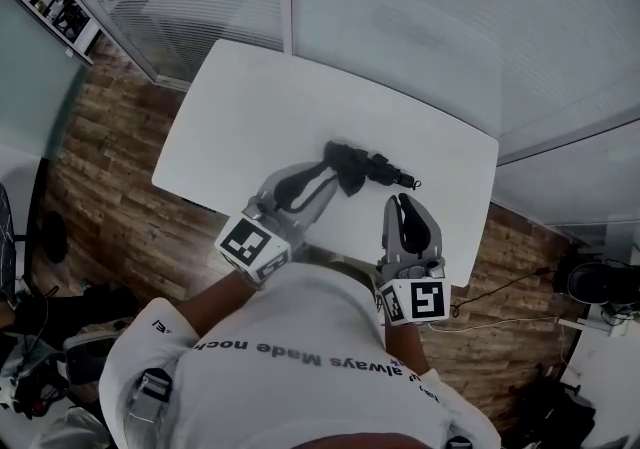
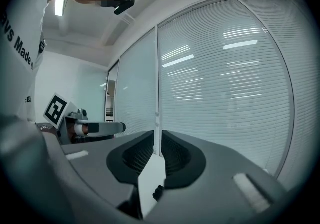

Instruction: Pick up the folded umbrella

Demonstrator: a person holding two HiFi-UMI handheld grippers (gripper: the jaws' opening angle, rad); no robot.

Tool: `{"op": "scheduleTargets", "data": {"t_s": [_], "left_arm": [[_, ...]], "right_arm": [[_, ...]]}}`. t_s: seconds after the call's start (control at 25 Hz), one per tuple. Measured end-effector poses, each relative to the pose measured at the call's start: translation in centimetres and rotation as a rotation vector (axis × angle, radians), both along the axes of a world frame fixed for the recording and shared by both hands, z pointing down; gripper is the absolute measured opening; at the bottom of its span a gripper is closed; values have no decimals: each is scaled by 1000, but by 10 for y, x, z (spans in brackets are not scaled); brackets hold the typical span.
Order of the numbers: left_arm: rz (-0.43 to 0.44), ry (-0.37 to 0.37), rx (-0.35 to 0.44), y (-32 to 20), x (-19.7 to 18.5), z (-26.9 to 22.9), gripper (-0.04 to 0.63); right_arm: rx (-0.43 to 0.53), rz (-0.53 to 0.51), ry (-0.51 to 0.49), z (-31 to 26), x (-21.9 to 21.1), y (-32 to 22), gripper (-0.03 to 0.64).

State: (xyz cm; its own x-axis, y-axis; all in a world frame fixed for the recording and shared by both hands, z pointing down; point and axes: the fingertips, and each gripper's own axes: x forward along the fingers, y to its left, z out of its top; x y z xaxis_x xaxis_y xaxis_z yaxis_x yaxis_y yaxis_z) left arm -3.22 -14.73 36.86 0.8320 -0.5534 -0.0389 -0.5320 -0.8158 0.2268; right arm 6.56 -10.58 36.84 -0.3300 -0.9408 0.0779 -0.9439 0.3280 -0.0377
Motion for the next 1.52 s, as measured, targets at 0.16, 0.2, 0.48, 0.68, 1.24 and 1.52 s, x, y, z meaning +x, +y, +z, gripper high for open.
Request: {"op": "scheduleTargets", "data": {"t_s": [0.16,0.2,0.48,0.68,1.24,1.52], "left_arm": [[-15,-6,1,-15,11,-2,91],[-23,-4,0,-17,14,-4,89],[-29,-6,-1,-18,55,-10,86],[-28,-8,-9,-19,73,-6,86],[-50,-77,-51,-41,79,39,87],[-64,-134,-71,-52,69,68,87]], "right_arm": [[-2,14,3,-1,19,-11,48],[-2,14,3,-2,25,-13,48],[-3,10,1,-6,68,-17,48],[2,6,7,-5,86,-19,48],[-67,-70,146,43,93,-43,74],[-142,-148,266,77,74,-62,120]]}}
